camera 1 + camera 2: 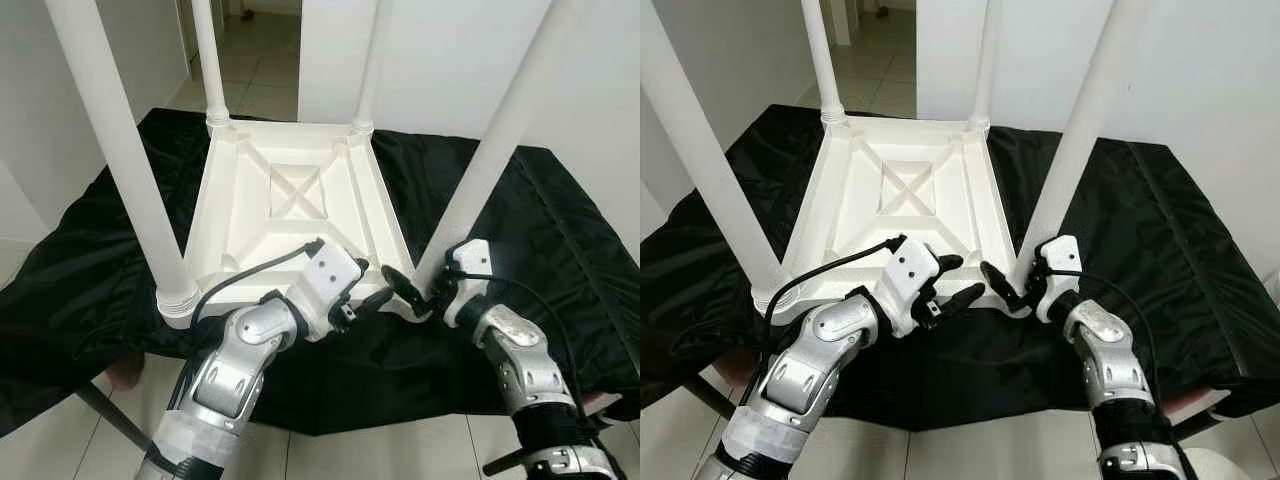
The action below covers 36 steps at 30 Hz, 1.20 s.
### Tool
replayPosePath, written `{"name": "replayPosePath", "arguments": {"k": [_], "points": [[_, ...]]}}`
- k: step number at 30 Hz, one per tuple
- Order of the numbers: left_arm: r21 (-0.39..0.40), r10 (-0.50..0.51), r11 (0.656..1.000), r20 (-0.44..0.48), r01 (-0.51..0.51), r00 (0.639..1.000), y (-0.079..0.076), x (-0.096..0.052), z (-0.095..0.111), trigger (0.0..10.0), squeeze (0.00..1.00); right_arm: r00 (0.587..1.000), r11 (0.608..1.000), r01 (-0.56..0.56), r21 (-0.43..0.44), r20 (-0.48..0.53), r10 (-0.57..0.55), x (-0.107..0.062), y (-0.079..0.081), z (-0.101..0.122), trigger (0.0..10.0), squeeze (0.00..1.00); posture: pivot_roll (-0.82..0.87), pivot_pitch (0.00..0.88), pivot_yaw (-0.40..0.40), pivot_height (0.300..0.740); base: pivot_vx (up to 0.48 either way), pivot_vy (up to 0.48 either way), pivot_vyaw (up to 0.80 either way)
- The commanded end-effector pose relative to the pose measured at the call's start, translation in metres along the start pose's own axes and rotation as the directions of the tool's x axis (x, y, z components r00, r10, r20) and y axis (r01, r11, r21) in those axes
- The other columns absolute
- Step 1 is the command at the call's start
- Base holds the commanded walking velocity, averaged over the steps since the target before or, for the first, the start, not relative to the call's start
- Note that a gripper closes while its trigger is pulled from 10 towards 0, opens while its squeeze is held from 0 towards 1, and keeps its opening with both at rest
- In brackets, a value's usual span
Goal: Building children table
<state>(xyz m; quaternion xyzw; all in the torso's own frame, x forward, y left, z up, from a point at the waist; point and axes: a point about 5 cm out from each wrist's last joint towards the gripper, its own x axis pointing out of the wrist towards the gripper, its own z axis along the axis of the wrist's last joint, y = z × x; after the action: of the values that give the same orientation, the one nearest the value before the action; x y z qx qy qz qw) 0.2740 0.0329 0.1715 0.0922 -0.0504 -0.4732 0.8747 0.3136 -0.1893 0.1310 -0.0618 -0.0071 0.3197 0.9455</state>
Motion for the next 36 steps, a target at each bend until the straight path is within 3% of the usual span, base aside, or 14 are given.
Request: {"name": "replayPosePath", "arguments": {"k": [1, 2, 3, 4, 5, 6, 15, 16, 17, 18, 19, 26, 36], "points": [[0.008, 0.108, 0.994, -0.005, -0.108, 0.994, 0.006, 0.002, 0.0, 10.0, 0.0, 0.999, 0.999, -0.037, -0.01, -0.01, 0.037, 0.002, 0.001, 0.0, 10.0, 0.0, 0.02, 0.0, -0.03, 0.74, 0.0, 0.0, 0.0], [0.01, 0.113, 0.994, -0.005, -0.113, 0.994, 0.007, 0.002, 0.001, 10.0, 0.0, 0.997, 0.997, -0.073, -0.013, -0.034, 0.073, 0.001, 0.0, -0.003, 8.5, 0.0, 0.01, 0.005, -0.032, 0.74, 0.0, 0.0, 0.0], [0.01, 0.113, 0.994, -0.005, -0.113, 0.994, 0.007, 0.002, 0.001, 10.0, 0.0, 0.997, 0.997, -0.073, -0.013, -0.034, 0.073, 0.001, 0.0, -0.003, 8.5, 0.0, 0.01, 0.005, -0.032, 0.74, 0.0, 0.0, 0.0], [0.011, 0.117, 0.993, -0.005, -0.117, 0.993, 0.008, 0.001, 0.001, 10.0, 0.0, 0.996, 0.996, -0.082, -0.025, -0.044, 0.081, 0.0, -0.002, -0.004, 2.9, 0.0, 0.01, 0.012, -0.033, 0.74, 0.0, 0.0, 0.0], [0.012, 0.121, 0.993, -0.005, -0.12, 0.993, 0.008, 0.0, 0.0, 10.0, 0.0, 0.995, 0.996, -0.083, -0.036, -0.051, 0.081, -0.001, -0.004, -0.005, 0.9, 0.0, 0.01, 0.012, -0.033, 0.74, 0.0, 0.0, 0.0], [0.012, 0.124, 0.992, -0.006, -0.124, 0.992, 0.008, 0.0, 0.001, 10.0, 0.0, 0.995, 0.996, -0.084, -0.042, -0.056, 0.081, -0.002, -0.005, -0.006, 0.0, 0.0, 0.0, 0.015, -0.034, 0.74, 0.0, 0.0, 0.0], [0.01, 0.122, 0.993, -0.004, -0.122, 0.993, 0.007, 0.0, 0.0, 10.0, 0.0, 0.994, 0.996, -0.088, -0.03, -0.065, 0.085, -0.007, -0.011, -0.01, 0.0, 0.0, -0.01, 0.024, -0.025, 0.74, 0.0, 0.0, 0.0], [0.013, 0.12, 0.993, -0.006, -0.12, 0.993, 0.007, 0.0, 0.0, 10.0, 0.0, 0.995, 0.996, -0.08, -0.026, -0.067, 0.078, -0.007, -0.011, -0.011, 1.8, 0.0, -0.01, 0.024, -0.025, 0.74, 0.0, 0.0, 0.0], [0.014, 0.119, 0.993, -0.006, -0.119, 0.993, 0.008, 0.0, 0.0, 10.0, 0.0, 0.995, 0.997, -0.072, -0.022, -0.066, 0.07, -0.007, -0.012, -0.011, 7.6, 0.0, -0.01, 0.024, -0.024, 0.74, 0.0, 0.0, 0.0], [0.014, 0.119, 0.993, -0.006, -0.119, 0.993, 0.008, 0.0, 0.0, 10.0, 0.0, 0.995, 0.997, -0.072, -0.022, -0.066, 0.07, -0.007, -0.012, -0.011, 7.6, 0.0, -0.01, 0.024, -0.024, 0.74, 0.0, 0.0, 0.0], [0.017, 0.118, 0.993, -0.007, -0.118, 0.993, 0.008, 0.0, 0.0, 10.0, 0.0, 0.996, 0.998, -0.055, -0.013, -0.068, 0.054, -0.007, -0.013, -0.012, 10.0, 0.0, -0.01, 0.025, -0.019, 0.74, 0.0, 0.0, 0.0], [0.013, 0.112, 0.994, -0.006, -0.112, 0.994, 0.008, -0.001, 0.0, 10.0, 0.0, 0.995, 0.997, 0.072, 0.031, -0.066, -0.07, -0.003, -0.011, -0.012, 10.0, 0.0, -0.01, 0.023, -0.013, 0.74, 0.0, 0.0, 0.0], [0.024, 0.109, 0.994, -0.004, -0.109, 0.994, 0.007, -0.001, -0.001, 10.0, 0.0, 0.981, 0.981, 0.191, 0.007, -0.036, -0.191, 0.0, 0.002, -0.015, 10.0, 0.0, 0.01, 0.009, -0.015, 0.74, 0.0, 0.0, 0.0]]}}
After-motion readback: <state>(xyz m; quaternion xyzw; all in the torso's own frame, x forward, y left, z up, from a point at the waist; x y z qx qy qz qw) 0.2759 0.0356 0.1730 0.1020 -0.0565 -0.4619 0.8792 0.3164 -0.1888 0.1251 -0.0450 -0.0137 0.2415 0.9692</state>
